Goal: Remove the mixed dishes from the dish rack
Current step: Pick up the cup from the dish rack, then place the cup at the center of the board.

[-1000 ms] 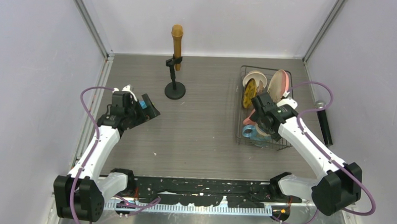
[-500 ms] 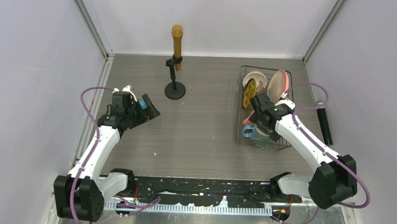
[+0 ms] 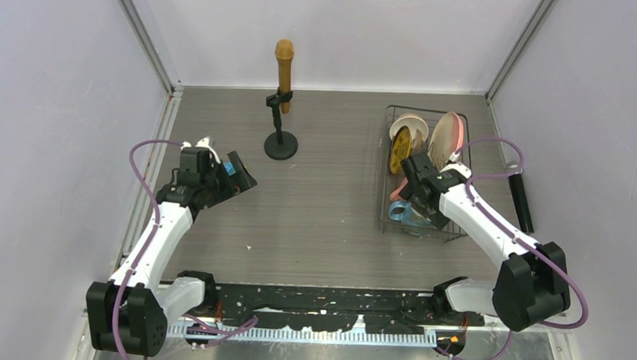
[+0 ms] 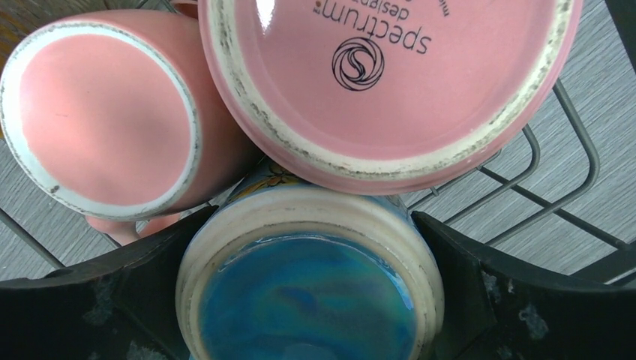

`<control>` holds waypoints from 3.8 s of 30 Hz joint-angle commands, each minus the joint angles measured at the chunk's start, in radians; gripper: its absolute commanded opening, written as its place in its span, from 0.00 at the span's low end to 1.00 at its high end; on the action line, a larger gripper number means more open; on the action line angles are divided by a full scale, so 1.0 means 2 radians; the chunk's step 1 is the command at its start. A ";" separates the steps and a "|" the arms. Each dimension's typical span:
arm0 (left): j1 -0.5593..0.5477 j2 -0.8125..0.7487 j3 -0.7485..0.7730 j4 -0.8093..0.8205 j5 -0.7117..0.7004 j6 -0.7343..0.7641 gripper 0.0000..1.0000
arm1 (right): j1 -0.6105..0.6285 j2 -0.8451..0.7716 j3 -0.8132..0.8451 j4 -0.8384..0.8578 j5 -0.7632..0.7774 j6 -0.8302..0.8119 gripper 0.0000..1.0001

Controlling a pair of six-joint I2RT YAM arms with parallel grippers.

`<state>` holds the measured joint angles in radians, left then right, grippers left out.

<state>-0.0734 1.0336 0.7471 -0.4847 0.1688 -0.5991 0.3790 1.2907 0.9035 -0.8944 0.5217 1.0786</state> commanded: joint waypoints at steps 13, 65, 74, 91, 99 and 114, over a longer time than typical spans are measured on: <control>0.001 -0.004 0.000 0.015 0.000 0.002 0.99 | -0.003 -0.051 0.004 -0.038 -0.035 -0.016 0.74; 0.001 -0.019 -0.013 0.124 0.166 -0.123 0.99 | -0.001 -0.286 -0.067 0.404 -0.145 -0.109 0.36; -0.083 -0.015 -0.073 0.392 0.206 -0.297 0.99 | 0.056 -0.207 -0.109 0.597 -0.149 -0.101 0.36; -0.196 0.051 -0.090 0.505 0.105 -0.410 0.91 | 0.225 -0.073 -0.148 0.857 0.017 -0.206 0.34; -0.205 0.058 -0.091 0.487 0.073 -0.419 0.88 | 0.239 -0.042 -0.153 0.921 0.044 -0.226 0.33; -0.229 0.089 -0.095 0.528 0.011 -0.447 0.58 | 0.291 0.021 -0.170 1.054 0.093 -0.280 0.32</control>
<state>-0.5293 1.2011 0.5617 0.4751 0.2165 -1.4677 0.9543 1.3495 0.5316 0.9581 0.6548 0.5316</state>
